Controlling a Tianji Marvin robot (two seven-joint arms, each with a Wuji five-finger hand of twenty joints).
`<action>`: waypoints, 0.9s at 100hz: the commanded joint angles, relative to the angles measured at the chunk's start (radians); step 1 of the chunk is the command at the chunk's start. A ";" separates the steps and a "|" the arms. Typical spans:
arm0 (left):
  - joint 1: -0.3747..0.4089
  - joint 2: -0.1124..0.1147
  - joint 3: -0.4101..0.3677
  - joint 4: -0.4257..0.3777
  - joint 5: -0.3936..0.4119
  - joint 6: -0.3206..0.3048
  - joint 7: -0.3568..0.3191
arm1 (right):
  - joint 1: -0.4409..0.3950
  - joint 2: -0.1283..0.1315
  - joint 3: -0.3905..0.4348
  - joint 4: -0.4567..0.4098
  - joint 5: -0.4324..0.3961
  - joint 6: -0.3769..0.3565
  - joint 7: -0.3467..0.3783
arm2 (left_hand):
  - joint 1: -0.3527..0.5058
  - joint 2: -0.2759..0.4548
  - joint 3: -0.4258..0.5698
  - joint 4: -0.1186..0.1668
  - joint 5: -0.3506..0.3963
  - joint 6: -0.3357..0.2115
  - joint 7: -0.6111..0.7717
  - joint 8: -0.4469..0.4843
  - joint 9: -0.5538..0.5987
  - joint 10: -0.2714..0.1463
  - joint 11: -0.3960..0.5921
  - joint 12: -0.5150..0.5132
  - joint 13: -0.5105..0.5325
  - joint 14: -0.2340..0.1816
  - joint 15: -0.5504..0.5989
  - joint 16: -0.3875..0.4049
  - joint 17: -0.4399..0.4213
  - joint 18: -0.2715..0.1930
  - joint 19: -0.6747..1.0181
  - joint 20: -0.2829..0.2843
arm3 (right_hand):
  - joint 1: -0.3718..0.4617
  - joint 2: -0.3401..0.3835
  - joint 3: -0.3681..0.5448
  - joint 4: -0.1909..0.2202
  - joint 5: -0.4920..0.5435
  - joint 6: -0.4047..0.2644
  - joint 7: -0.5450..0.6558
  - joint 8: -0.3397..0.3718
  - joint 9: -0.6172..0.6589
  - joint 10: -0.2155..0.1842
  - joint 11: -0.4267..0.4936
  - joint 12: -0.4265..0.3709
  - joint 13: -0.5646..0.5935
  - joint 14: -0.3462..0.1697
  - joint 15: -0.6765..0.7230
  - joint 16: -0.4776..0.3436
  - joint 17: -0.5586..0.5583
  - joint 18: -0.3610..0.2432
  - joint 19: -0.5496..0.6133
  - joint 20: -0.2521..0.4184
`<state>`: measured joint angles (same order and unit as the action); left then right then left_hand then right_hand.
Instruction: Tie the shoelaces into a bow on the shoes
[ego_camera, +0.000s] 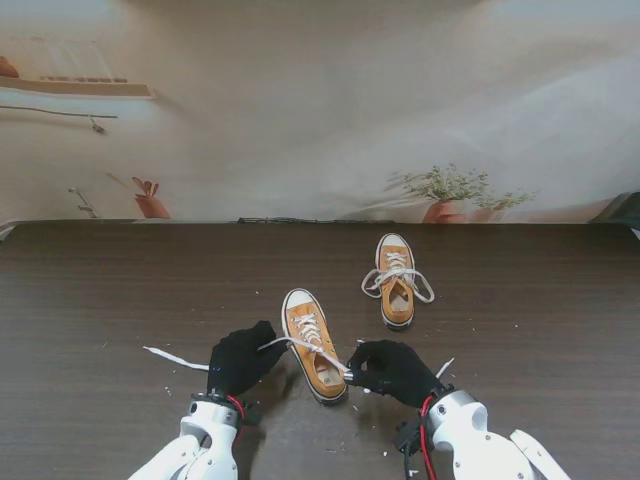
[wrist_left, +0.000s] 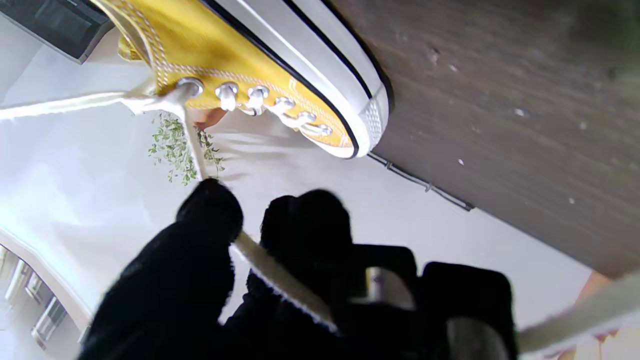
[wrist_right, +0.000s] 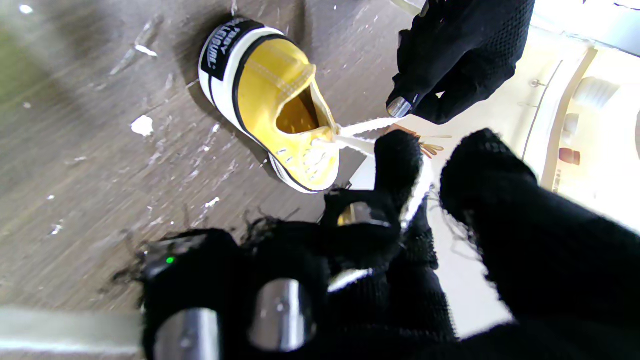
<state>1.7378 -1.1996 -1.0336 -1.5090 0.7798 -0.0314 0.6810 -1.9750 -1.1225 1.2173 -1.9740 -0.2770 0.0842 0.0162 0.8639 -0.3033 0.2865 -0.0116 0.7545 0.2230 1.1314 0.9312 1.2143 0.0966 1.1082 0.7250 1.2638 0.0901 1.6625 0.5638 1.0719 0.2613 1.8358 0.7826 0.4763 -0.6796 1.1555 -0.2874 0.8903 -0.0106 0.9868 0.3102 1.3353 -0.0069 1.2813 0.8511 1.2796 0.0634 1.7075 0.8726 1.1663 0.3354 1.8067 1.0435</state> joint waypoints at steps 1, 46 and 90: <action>0.009 0.013 -0.015 -0.019 0.028 0.007 0.004 | -0.006 0.004 0.001 -0.019 0.003 -0.010 0.010 | 0.053 0.036 -0.075 -0.037 -0.032 -0.035 0.002 -0.042 0.129 -0.023 0.131 0.025 0.010 -0.136 0.081 0.019 0.038 -0.179 0.258 0.048 | 0.007 -0.033 0.011 -0.014 -0.008 -0.014 -0.005 -0.022 0.046 -0.007 0.056 0.021 0.032 -0.061 0.088 0.021 0.040 -0.023 0.287 0.013; 0.018 0.027 -0.075 -0.021 0.082 -0.143 0.043 | 0.021 0.010 -0.003 -0.038 -0.043 -0.033 0.017 | 0.127 -0.031 -0.012 -0.036 -0.083 -0.145 -0.642 -0.633 0.116 0.008 0.145 0.016 0.008 -0.091 0.099 0.000 0.037 -0.184 0.258 0.022 | 0.019 -0.042 0.043 -0.016 -0.064 -0.012 -0.028 -0.045 0.005 -0.006 0.050 0.025 0.034 -0.073 0.070 0.002 0.037 -0.036 0.287 -0.024; 0.035 0.021 -0.091 -0.018 0.047 -0.230 0.037 | 0.082 -0.004 -0.023 0.033 -0.149 -0.034 -0.070 | 0.104 -0.044 0.052 -0.048 -0.026 -0.126 -0.718 -0.670 0.123 0.013 0.139 0.014 0.008 -0.078 0.101 0.003 0.036 -0.171 0.258 0.021 | 0.155 0.104 0.053 0.078 -0.204 -0.209 -0.220 -0.109 -0.088 0.041 0.052 0.060 0.033 -0.082 0.066 -0.051 0.033 -0.061 0.287 -0.090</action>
<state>1.7632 -1.1783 -1.1204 -1.5134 0.8250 -0.2570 0.7365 -1.8986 -1.1206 1.1940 -1.9444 -0.4332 0.0583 -0.0800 0.9789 -0.3150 0.3024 -0.0454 0.7088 0.1607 0.4250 0.2876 1.2361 0.0445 1.1939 0.7254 1.2637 0.0581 1.7041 0.5639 1.0744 0.2235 1.8390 0.8044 0.6020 -0.5985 1.1980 -0.2477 0.7111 -0.1318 0.7894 0.2354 1.2525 -0.0005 1.2943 0.8875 1.2799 0.0379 1.7078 0.8276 1.1667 0.3130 1.8070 0.9626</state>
